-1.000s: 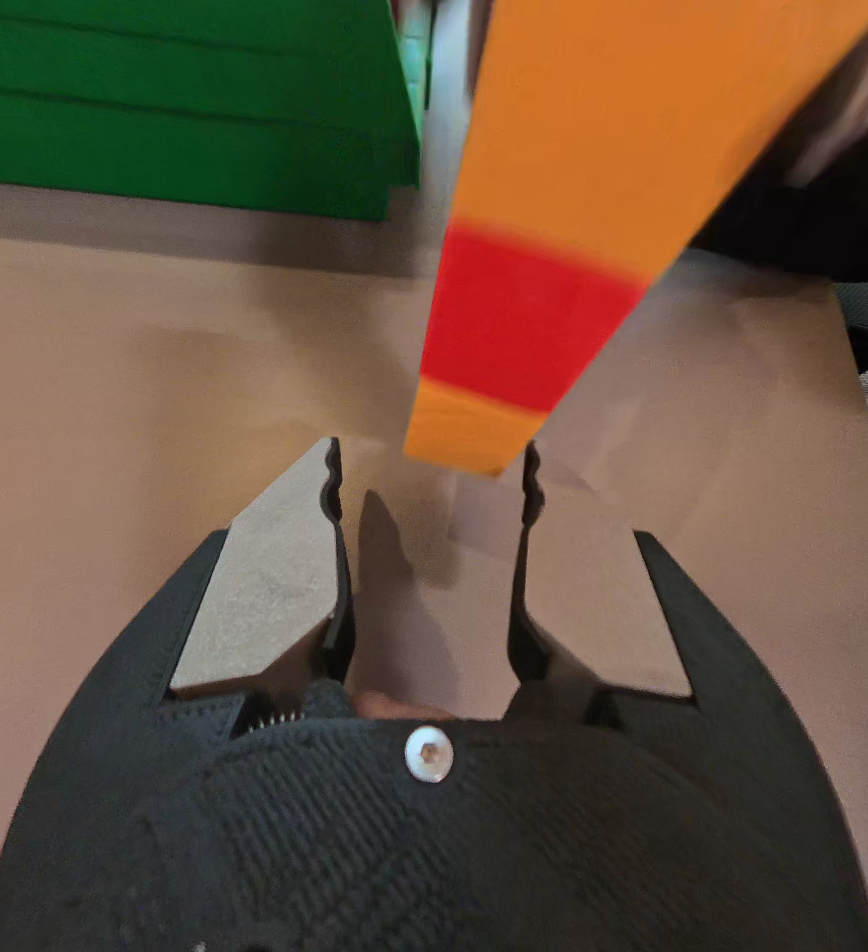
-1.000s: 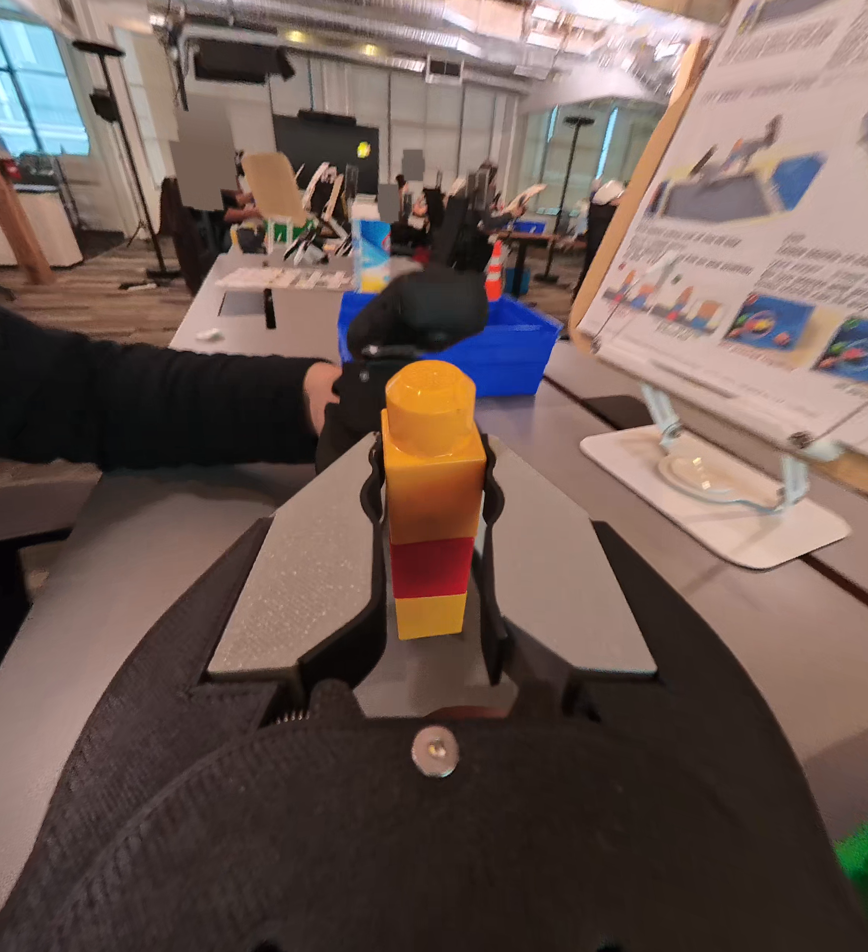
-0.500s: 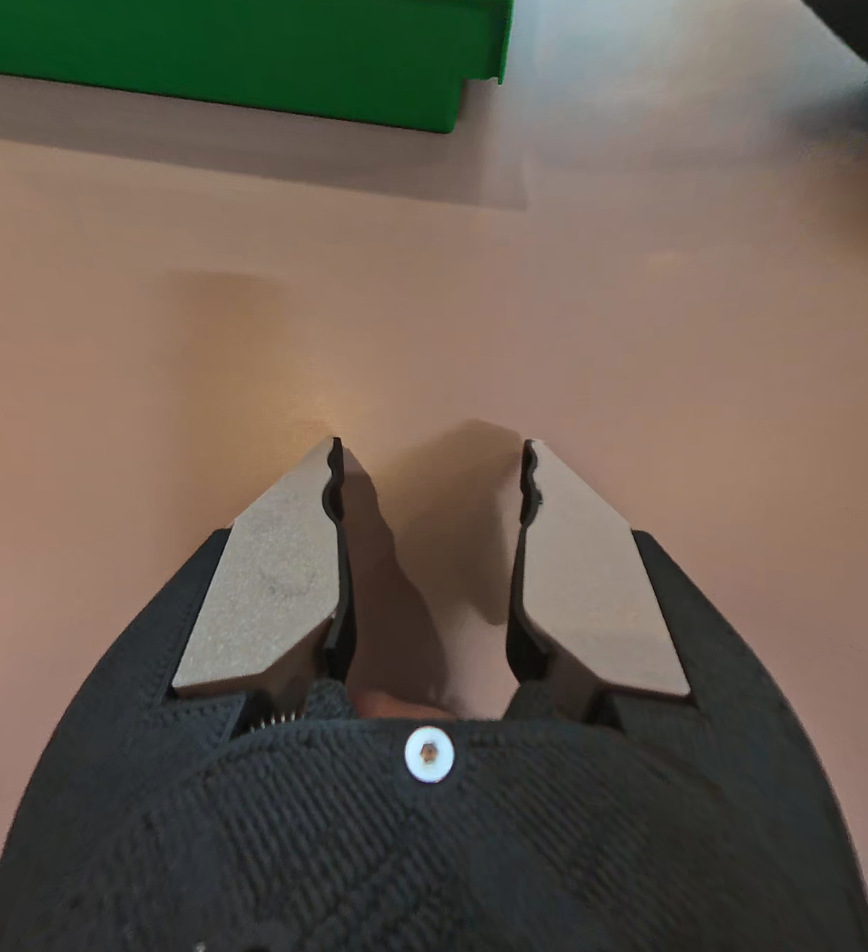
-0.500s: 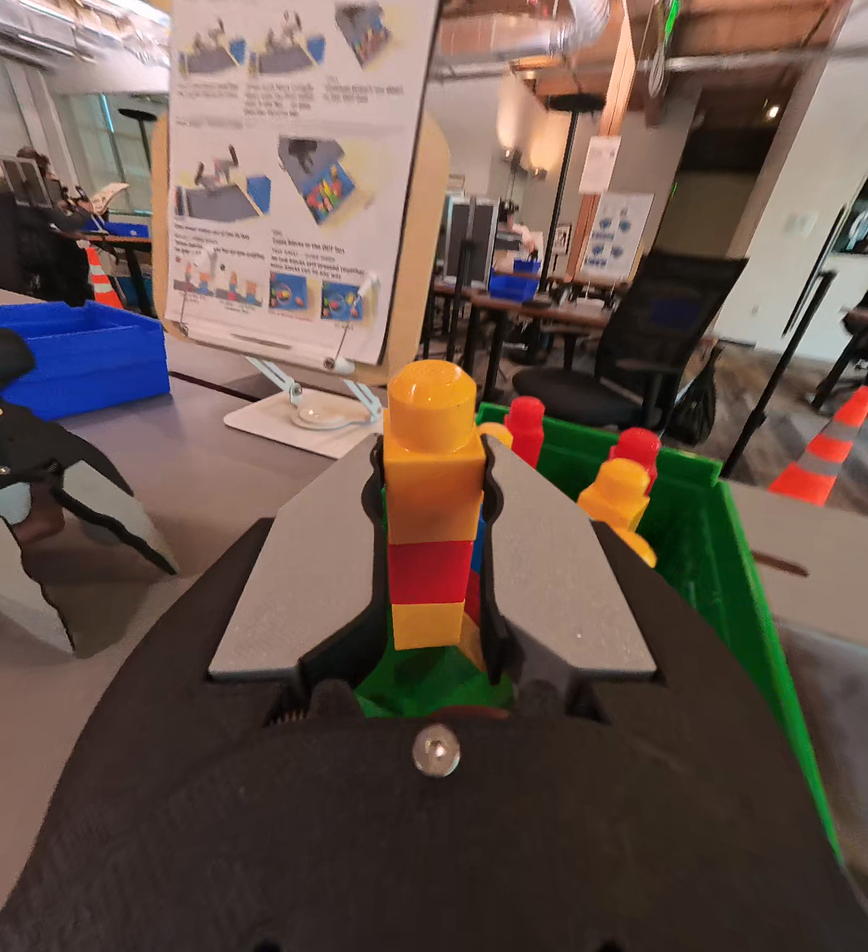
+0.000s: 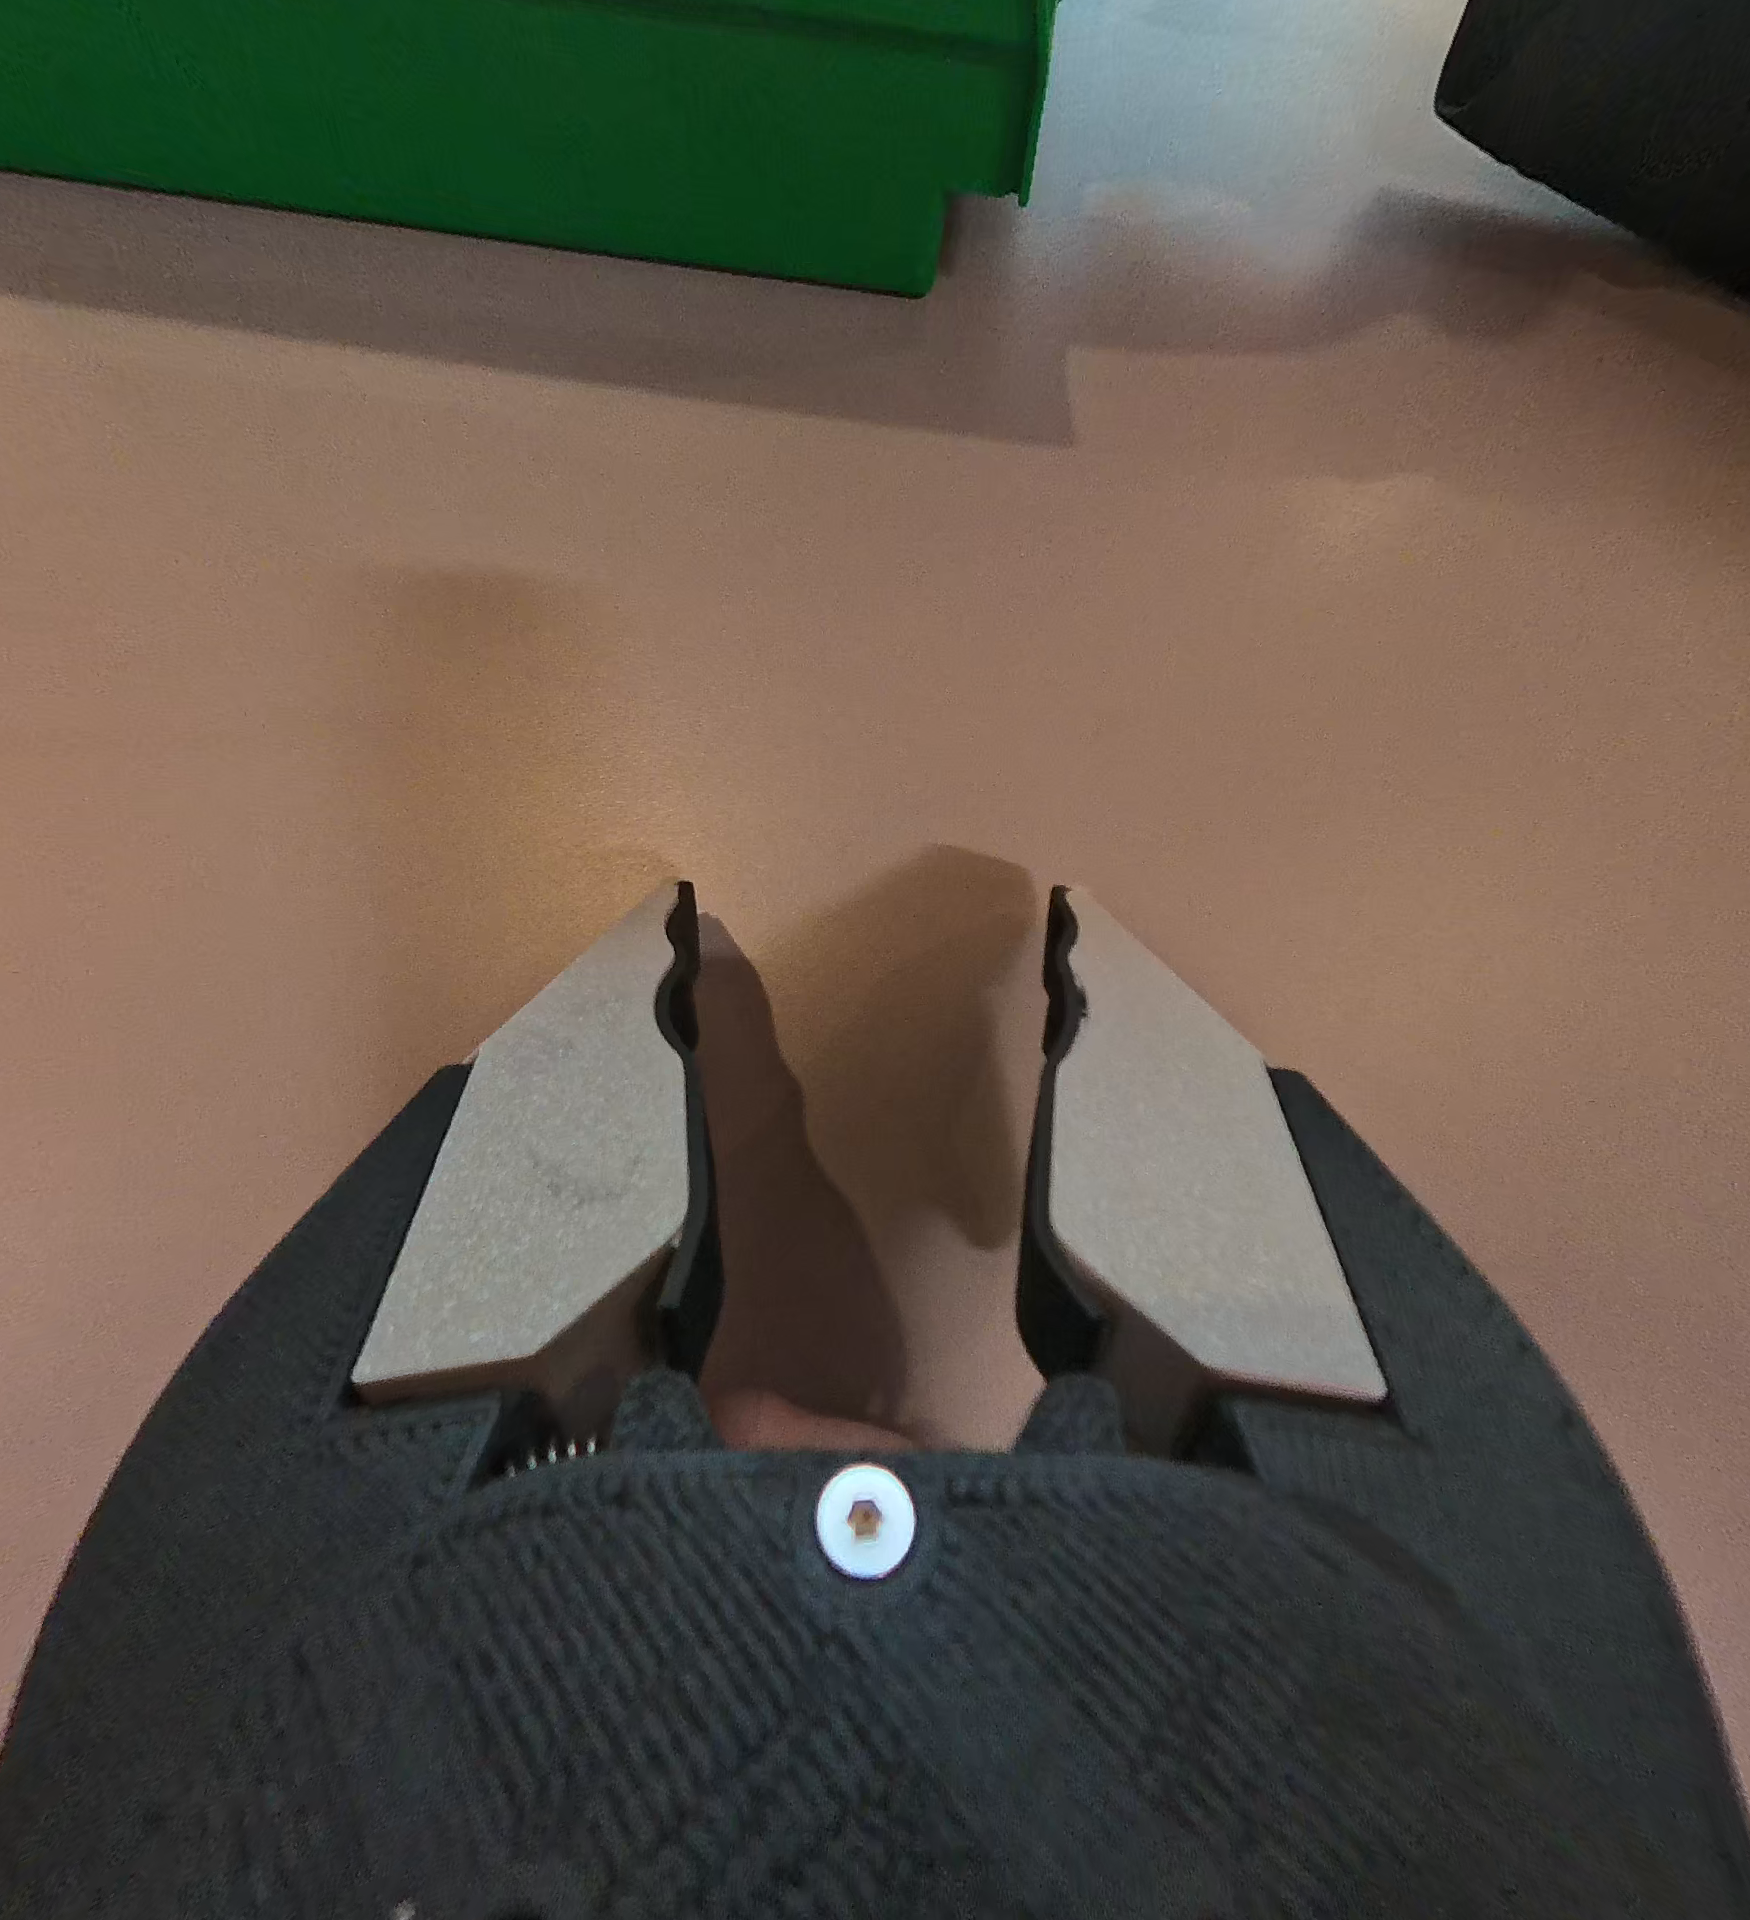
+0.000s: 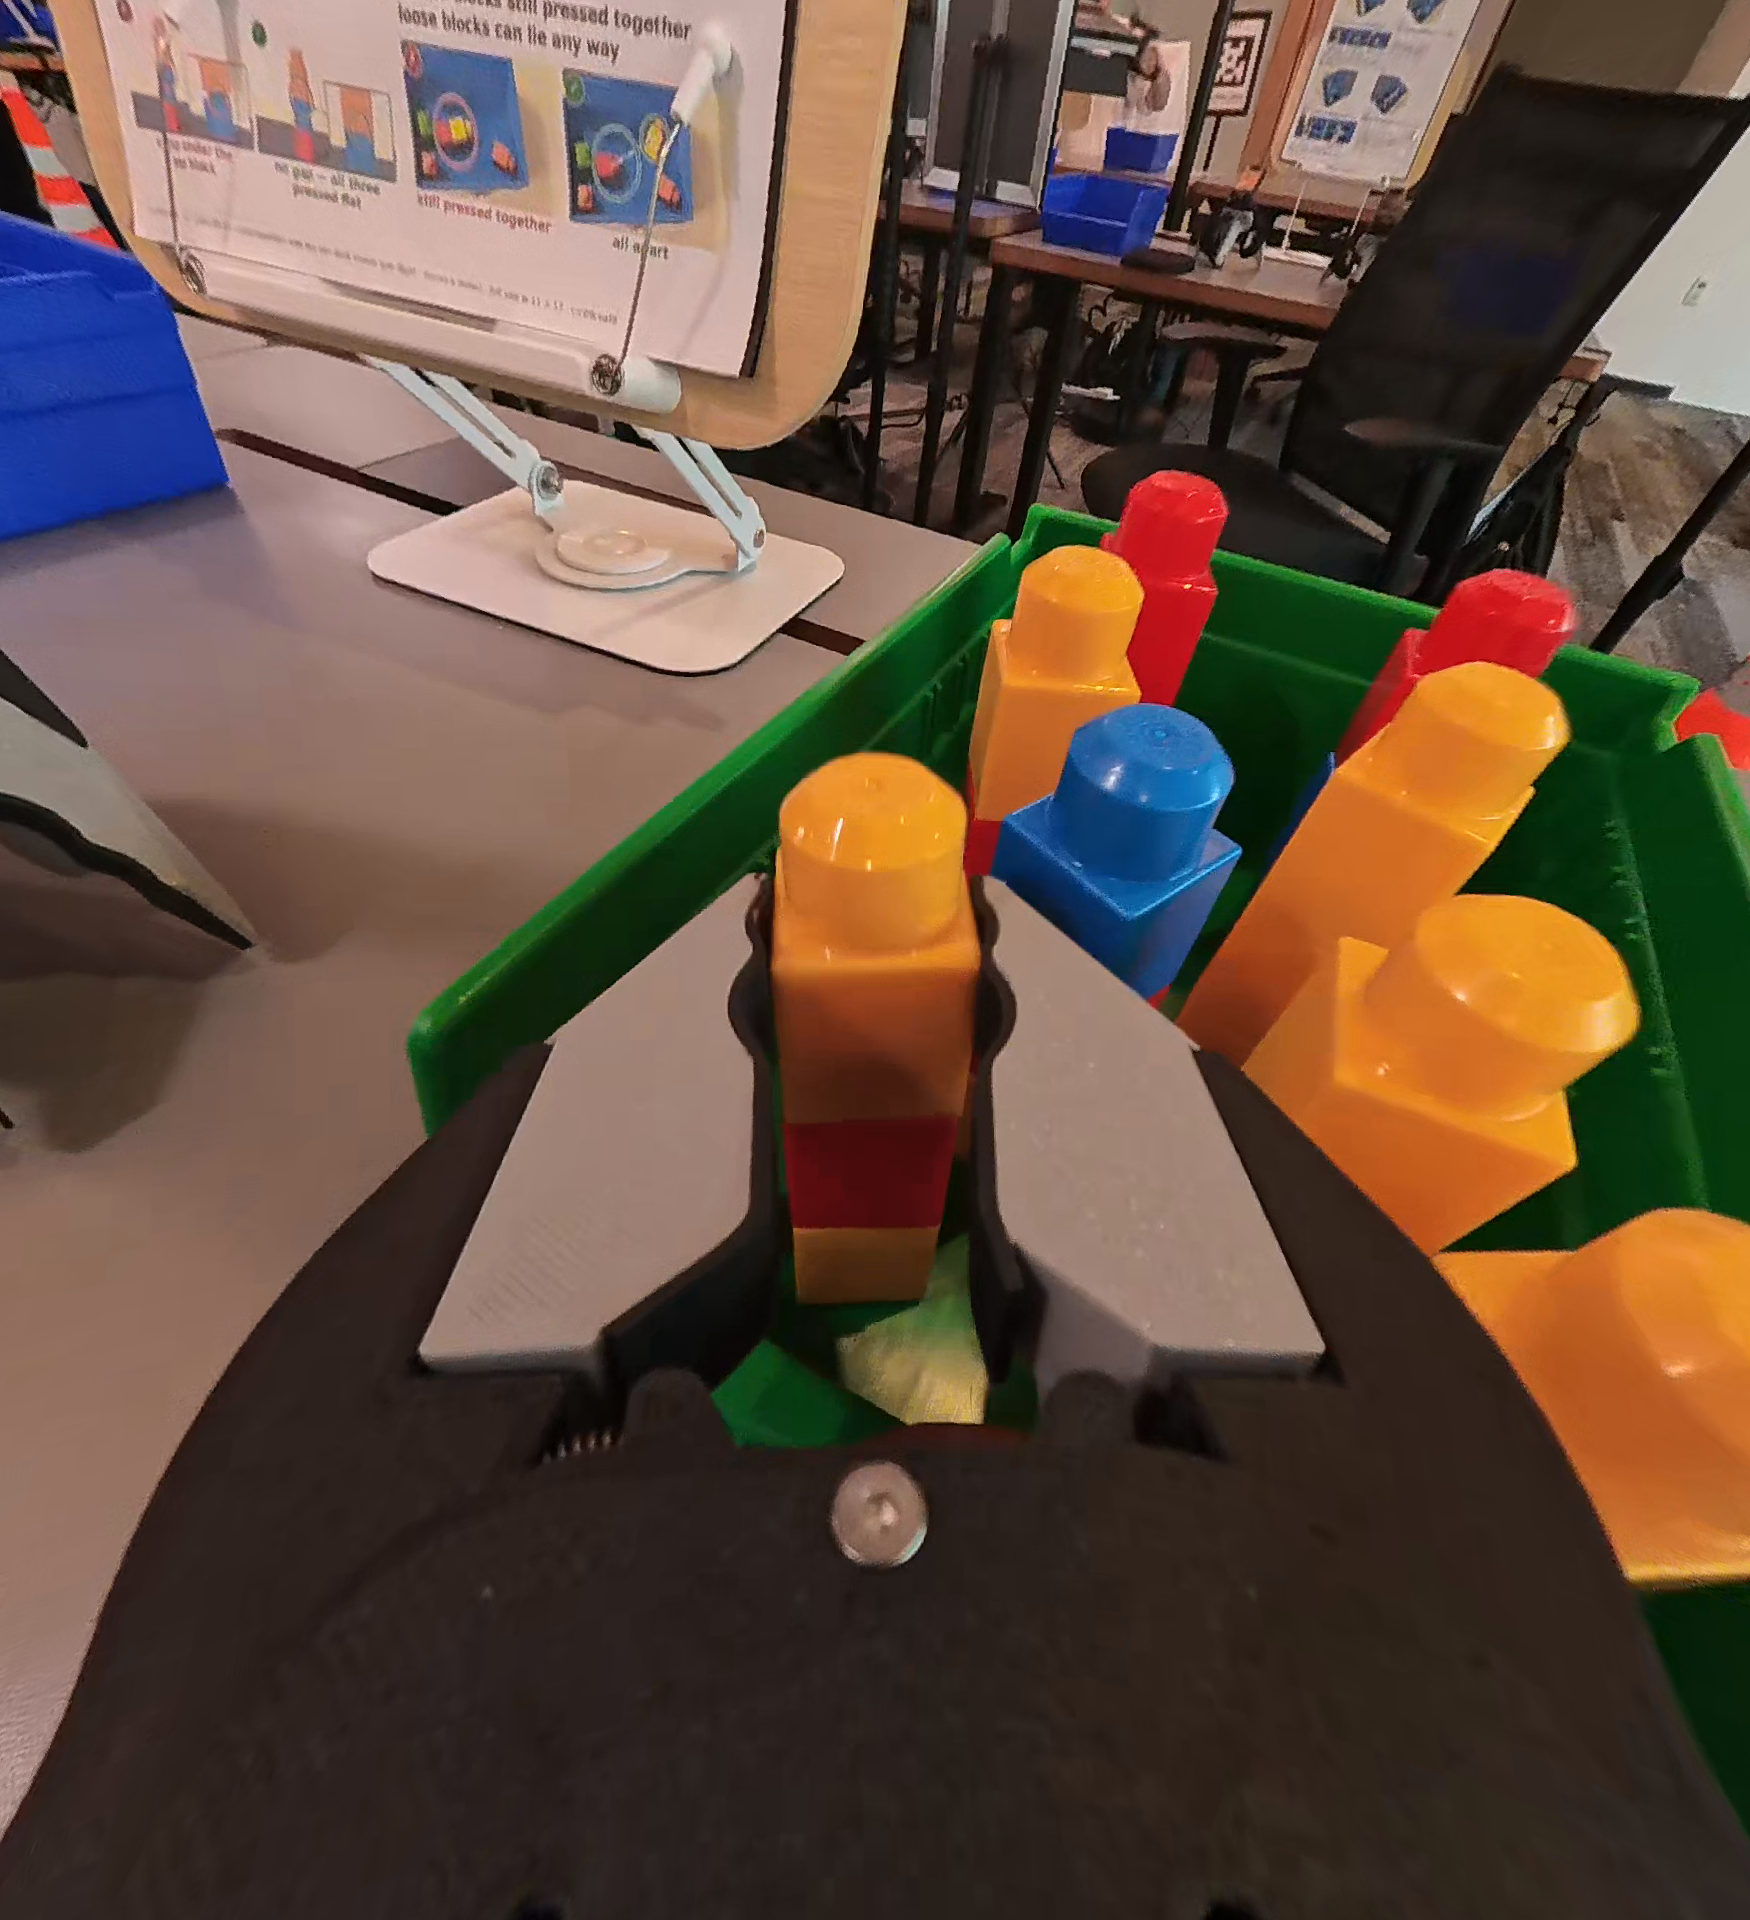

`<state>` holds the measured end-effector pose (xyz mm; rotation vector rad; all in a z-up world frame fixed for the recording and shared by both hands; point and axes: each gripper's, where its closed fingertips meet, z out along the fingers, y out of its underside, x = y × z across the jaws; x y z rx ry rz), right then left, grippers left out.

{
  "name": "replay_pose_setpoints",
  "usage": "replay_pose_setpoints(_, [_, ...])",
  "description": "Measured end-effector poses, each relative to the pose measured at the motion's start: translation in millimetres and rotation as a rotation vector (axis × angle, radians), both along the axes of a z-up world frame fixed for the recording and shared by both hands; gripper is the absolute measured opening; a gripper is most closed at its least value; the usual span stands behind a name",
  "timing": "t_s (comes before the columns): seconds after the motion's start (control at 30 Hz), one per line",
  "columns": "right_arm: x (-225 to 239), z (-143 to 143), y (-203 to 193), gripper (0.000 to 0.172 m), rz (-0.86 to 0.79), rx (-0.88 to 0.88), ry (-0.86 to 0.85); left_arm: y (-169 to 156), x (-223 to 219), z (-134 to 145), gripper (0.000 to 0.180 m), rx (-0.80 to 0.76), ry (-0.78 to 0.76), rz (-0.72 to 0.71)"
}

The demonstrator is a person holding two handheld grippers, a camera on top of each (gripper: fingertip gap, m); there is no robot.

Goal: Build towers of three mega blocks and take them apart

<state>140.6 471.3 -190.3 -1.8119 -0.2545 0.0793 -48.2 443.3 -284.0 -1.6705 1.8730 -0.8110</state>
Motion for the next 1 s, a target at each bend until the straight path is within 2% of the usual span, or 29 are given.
replay_pose_setpoints(0.2, [0,27,-9,0.041,0.003,0.109,0.039,4,-2,9,0.066,-0.012,-0.033,0.036])
replay_pose_setpoints(0.37, [-1,45,-17,0.049,0.007,0.183,0.037,7,-14,26,0.067,-0.066,-0.092,0.13])
replay_pose_setpoints(0.47, [-5,61,-24,0.054,0.013,0.259,0.035,4,-34,42,0.07,-0.054,-0.151,0.22])
replay_pose_setpoints(0.57, [-14,69,-32,0.054,0.03,0.314,0.014,1,-72,57,0.073,0.0,-0.222,0.357])
replay_pose_setpoints(0.73, [-37,58,-46,0.054,0.06,0.32,-0.03,8,-172,83,0.075,0.107,-0.318,0.671])
replay_pose_setpoints(0.83, [-55,43,-56,0.054,0.075,0.299,-0.073,10,-226,95,0.072,0.129,-0.378,0.804])
replay_pose_setpoints(0.9, [-66,31,-61,0.054,0.081,0.279,-0.131,10,-250,88,0.069,0.142,-0.371,0.866])
replay_pose_setpoints(1.0, [-80,8,-67,0.056,0.1,0.194,-0.185,-5,-262,73,0.079,0.077,-0.36,0.875])
